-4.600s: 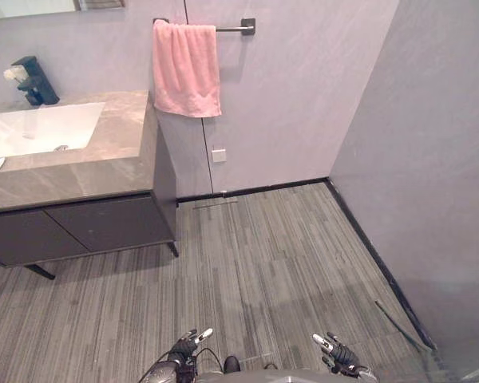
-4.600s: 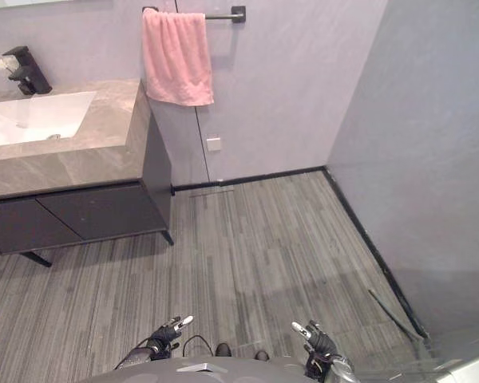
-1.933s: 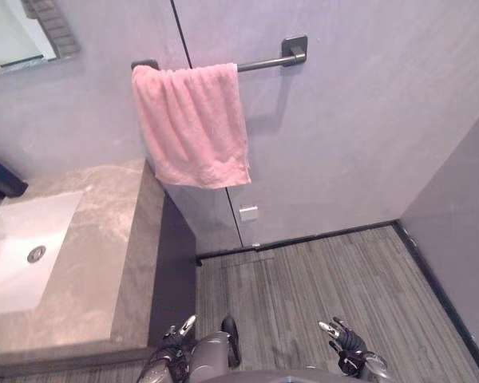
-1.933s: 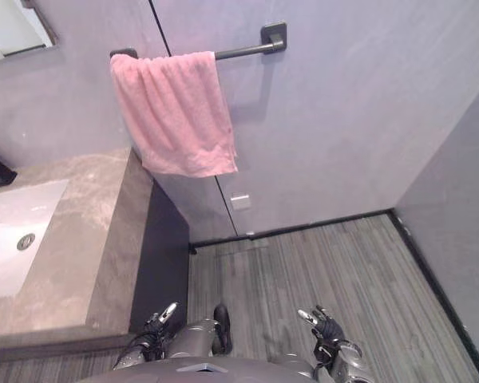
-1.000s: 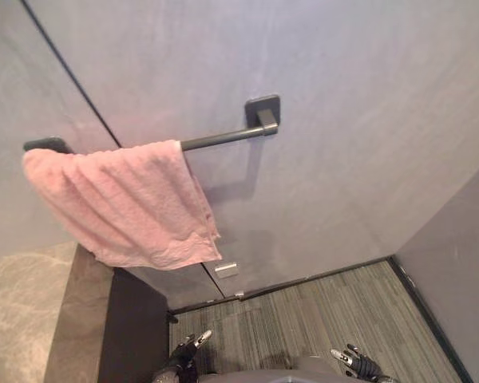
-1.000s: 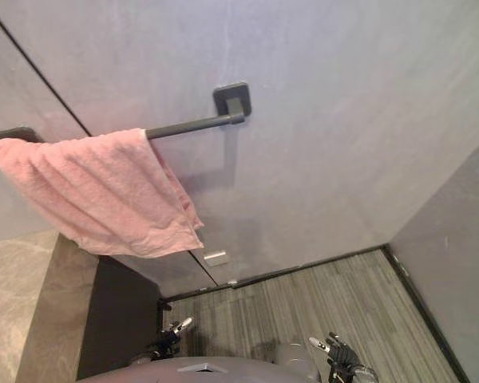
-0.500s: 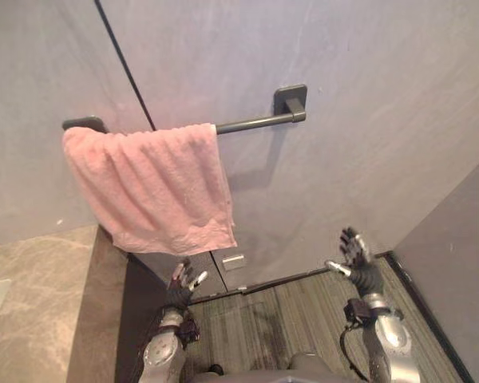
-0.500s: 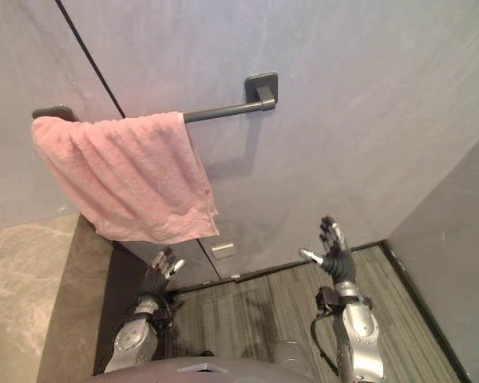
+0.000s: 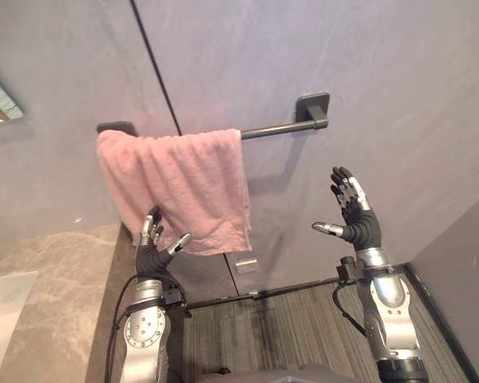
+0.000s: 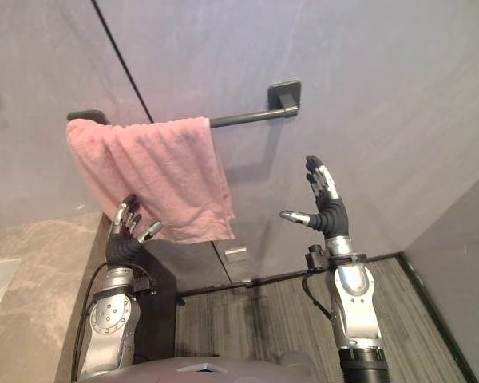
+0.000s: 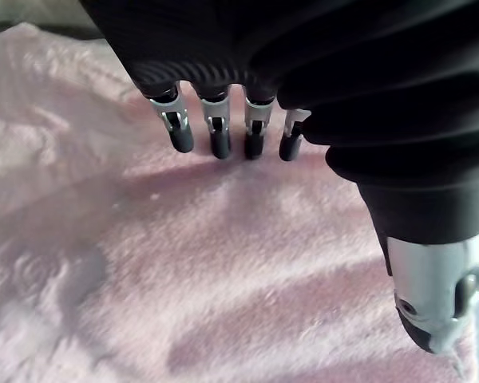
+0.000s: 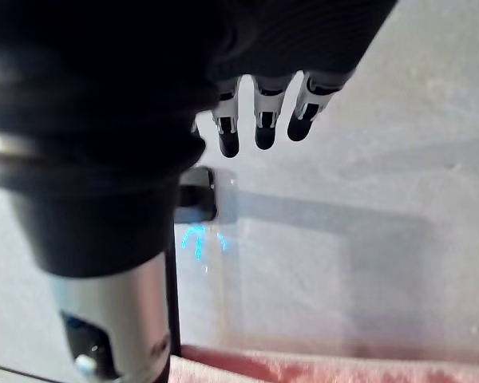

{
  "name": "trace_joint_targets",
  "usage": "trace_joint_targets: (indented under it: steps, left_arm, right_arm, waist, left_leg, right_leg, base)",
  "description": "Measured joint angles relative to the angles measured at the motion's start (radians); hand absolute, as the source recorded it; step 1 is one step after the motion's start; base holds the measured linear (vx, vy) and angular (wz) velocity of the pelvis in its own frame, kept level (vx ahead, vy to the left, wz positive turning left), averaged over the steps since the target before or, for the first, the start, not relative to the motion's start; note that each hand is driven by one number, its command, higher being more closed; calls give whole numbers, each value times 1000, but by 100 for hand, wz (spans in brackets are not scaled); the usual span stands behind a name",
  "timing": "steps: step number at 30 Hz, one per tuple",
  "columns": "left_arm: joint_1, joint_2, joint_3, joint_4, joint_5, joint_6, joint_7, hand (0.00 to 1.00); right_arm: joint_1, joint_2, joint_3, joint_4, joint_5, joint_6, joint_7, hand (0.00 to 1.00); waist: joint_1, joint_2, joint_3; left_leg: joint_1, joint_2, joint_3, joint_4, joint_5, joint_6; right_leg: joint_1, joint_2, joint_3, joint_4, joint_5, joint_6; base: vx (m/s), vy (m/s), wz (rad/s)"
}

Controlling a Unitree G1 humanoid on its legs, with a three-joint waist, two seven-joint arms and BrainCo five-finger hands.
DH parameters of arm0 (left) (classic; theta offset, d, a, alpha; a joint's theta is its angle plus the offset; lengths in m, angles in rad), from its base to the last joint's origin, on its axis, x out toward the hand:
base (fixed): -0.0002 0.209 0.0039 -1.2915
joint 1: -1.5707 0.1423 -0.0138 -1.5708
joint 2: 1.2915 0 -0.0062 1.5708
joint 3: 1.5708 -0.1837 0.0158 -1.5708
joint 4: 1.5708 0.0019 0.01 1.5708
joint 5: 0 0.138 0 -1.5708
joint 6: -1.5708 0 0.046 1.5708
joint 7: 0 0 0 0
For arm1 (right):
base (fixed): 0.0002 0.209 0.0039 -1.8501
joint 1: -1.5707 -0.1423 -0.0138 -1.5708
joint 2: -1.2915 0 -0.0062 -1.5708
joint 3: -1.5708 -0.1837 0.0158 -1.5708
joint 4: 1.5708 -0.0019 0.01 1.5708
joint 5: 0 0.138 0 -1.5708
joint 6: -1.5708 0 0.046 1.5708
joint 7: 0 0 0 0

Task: Organize washtable

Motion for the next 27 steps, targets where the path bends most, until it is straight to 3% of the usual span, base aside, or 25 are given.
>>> trace_joint_targets:
  steps: [11,22,27]
  left_arm:
    - [0,-2,24,-98,20,0,32,0]
    - [-8,-17,48,-189,11,0,46,0]
    - [-39,-17,64,-204,12,-6,70,0]
  right_arm:
    - [-224,-51,141,213,159,59,23,0]
    - [-462,-53,180,485,161,94,-4,0]
    - [-496,-52,190,486,160,106,-21,0]
  waist:
    - [27,5,23]
    - [57,0,69]
    - [74,5,83]
  left_leg:
    - [-28,1,-47,-57,57,5]
    - [-68,1,-85,-96,109,6]
    - [-72,1,-93,-119,122,7]
  right_leg:
    - [11,-4,-56,-71,49,-1]
    - [-7,-6,-99,-125,91,0]
    - [-8,-7,-110,-142,100,1]
  base:
    - [-23,10,15]
    - [-13,12,10]
    - [-6,6,7]
